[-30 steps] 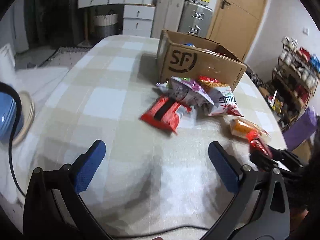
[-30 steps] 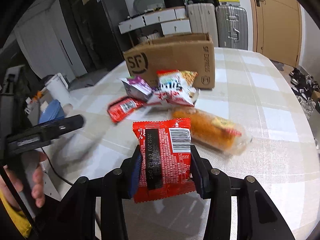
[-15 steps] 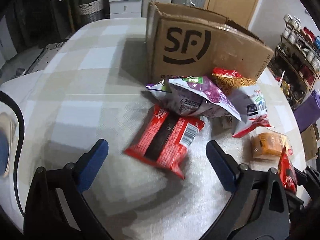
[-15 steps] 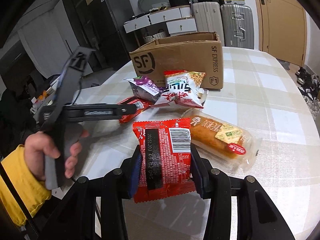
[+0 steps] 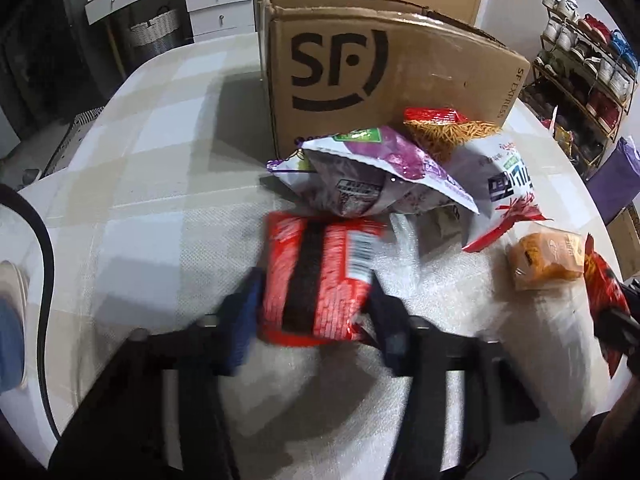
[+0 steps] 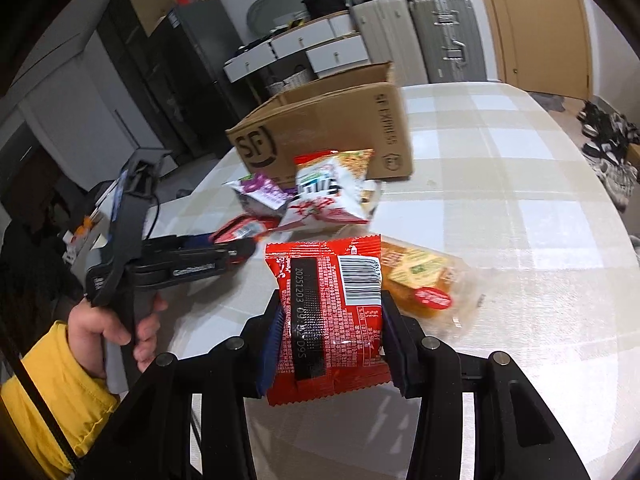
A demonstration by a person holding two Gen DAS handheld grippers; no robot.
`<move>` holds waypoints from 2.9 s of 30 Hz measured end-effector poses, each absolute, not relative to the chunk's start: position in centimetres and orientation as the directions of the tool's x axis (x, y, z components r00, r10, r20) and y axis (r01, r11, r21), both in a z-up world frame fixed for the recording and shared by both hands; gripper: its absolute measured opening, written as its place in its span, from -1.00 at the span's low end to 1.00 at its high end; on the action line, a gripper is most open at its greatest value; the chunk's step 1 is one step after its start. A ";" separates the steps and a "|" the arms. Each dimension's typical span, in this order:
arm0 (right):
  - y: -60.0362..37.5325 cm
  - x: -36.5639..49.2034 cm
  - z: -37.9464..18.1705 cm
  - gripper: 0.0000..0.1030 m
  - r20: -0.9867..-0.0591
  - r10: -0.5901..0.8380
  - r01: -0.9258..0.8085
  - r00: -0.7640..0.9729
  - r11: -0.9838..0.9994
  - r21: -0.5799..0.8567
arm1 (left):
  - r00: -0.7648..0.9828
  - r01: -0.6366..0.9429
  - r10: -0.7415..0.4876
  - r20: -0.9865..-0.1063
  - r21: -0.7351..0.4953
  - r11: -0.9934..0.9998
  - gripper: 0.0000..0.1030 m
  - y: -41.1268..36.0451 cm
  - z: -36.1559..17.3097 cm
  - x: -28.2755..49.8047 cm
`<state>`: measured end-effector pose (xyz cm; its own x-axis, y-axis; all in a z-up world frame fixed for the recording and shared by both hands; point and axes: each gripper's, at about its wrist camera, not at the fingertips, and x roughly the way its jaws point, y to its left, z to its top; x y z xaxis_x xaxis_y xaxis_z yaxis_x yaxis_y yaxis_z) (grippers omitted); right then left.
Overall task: Organize snacks
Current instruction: 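Grasp the small red wafer pack with the left tool while the right tool holds its pack, then carry both held red wafer packs up and over the cardboard box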
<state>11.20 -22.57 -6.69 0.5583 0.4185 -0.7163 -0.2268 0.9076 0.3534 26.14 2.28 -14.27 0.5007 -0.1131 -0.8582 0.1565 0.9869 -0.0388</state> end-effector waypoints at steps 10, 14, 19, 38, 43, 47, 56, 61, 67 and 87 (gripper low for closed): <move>-24.4 11.1 -6.3 -0.13 -0.700 0.411 -0.178 0.584 0.906 0.383 | 0.492 0.160 -0.141 -0.859 -0.070 0.985 -0.18 3.3 -13.9 23.9; -23.6 10.7 -5.8 -0.13 -0.685 0.421 -0.211 0.594 0.904 0.373 | 0.488 0.154 -0.142 -0.862 -0.075 0.985 -0.18 3.4 -13.7 22.6; -22.8 10.2 -5.2 -0.13 -0.667 0.438 -0.248 0.603 0.897 0.366 | 0.503 0.153 -0.146 -0.852 -0.078 0.985 -0.18 2.6 -12.8 20.3; -19.4 8.1 -5.9 -0.13 -0.673 0.476 -0.317 0.566 0.879 0.356 | 0.611 0.137 -0.198 -0.766 -0.144 0.980 -0.18 0.1 -9.3 8.2; -17.6 6.2 -5.1 -0.13 -0.651 0.483 -0.356 0.585 0.875 0.328 | 0.631 0.110 -0.223 -0.743 -0.199 0.974 -0.18 1.8 -8.2 6.8; -16.7 4.9 -3.4 -0.13 -0.601 0.506 -0.392 0.618 0.861 0.323 | 0.654 0.113 -0.256 -0.712 -0.243 0.963 -0.18 2.6 -6.7 5.8; -17.4 3.9 0.3 -0.13 -0.508 0.536 -0.404 0.674 0.844 0.353 | 0.685 0.145 -0.319 -0.655 -0.306 0.941 -0.18 3.4 -2.8 5.1; -17.8 4.5 1.5 -0.13 -0.484 0.532 -0.400 0.695 0.845 0.355 | 0.702 0.172 -0.341 -0.626 -0.315 0.933 -0.18 3.0 -0.6 5.6; -18.5 6.2 3.0 -0.13 -0.451 0.532 -0.399 0.717 0.843 0.360 | 0.706 0.193 -0.353 -0.613 -0.314 0.930 -0.18 2.5 1.3 7.6; -17.9 18.2 9.7 -0.13 -0.453 0.439 -0.337 0.776 0.896 0.290 | 0.739 0.138 -0.284 -0.611 -0.275 0.951 -0.18 3.1 6.5 22.9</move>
